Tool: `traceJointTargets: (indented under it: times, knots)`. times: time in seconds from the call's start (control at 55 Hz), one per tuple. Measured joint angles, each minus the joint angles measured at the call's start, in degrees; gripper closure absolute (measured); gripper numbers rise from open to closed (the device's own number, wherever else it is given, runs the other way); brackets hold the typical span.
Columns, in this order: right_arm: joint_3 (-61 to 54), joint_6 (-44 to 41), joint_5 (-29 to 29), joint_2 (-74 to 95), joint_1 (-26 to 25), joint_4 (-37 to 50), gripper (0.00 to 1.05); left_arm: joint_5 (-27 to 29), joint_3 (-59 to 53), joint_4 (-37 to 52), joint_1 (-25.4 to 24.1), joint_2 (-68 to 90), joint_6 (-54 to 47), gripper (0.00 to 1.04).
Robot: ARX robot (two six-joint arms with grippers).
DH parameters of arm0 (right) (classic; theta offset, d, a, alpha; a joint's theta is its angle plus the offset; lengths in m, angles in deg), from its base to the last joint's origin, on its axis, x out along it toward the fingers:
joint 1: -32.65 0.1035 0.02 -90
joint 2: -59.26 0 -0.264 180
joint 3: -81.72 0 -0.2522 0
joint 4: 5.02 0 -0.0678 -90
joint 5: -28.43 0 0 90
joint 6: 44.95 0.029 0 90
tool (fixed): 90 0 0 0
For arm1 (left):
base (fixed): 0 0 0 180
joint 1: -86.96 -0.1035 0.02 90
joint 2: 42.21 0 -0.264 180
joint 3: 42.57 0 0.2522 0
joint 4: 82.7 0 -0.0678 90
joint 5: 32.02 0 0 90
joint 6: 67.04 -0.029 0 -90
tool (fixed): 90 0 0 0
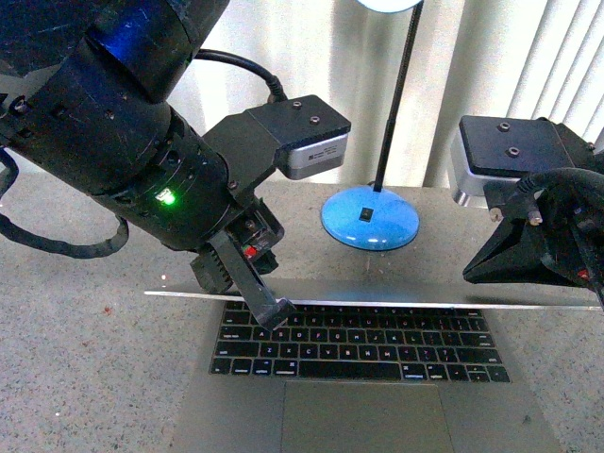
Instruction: Close laptop
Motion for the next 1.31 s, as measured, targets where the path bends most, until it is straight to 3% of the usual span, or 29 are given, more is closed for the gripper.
traceJointTargets:
  times: [1.309]
  knots:
    - [-6.1,0.1,0.1,4.7,1.7,6.1,1.02,-1.5,-7.5,7.5,1.6,3.0,1.8,1.01]
